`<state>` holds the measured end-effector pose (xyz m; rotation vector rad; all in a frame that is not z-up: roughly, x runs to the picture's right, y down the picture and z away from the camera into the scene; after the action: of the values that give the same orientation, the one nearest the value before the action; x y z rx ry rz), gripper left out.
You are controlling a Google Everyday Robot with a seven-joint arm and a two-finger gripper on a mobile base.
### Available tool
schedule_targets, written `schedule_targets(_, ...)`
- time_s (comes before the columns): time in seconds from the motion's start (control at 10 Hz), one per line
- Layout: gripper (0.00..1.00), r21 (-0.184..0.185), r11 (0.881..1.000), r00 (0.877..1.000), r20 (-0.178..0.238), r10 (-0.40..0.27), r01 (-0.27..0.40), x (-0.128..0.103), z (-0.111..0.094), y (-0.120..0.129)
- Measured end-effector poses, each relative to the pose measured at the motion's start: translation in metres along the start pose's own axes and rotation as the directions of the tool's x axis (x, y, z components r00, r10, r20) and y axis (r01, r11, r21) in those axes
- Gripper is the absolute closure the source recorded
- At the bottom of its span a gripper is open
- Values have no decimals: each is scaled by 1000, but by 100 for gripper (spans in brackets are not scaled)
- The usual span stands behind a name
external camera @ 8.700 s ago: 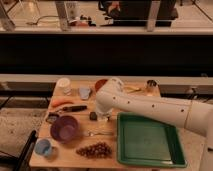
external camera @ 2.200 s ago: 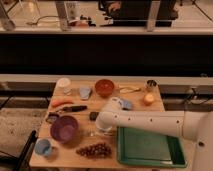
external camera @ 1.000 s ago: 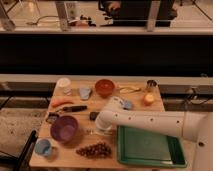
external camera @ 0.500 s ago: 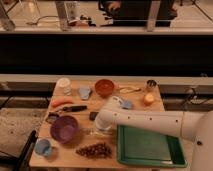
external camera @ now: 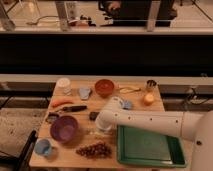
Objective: Place fork in tray
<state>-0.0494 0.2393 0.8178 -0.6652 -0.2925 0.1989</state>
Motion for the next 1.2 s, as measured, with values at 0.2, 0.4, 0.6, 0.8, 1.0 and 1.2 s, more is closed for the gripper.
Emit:
schedule_targets(0.2,67,-6,1000,1000,5,3,-3,3,2,1)
schedule_targets(0.4,89,-5,1000,1000,12,5,-5,5,2,2)
schedule_targets(0.6,95,-2,1000,1000,13,6,-6,6,1,1)
schedule_targets(0.8,95,10,1000,1000,10,7,-7,9,-2,0)
schedule_targets(1.0,95,39,999,1000,4,9,-9,9,-13,-4)
schedule_targets(1.2,95,72,997,1000,-1,5,-5,8,-27,-8)
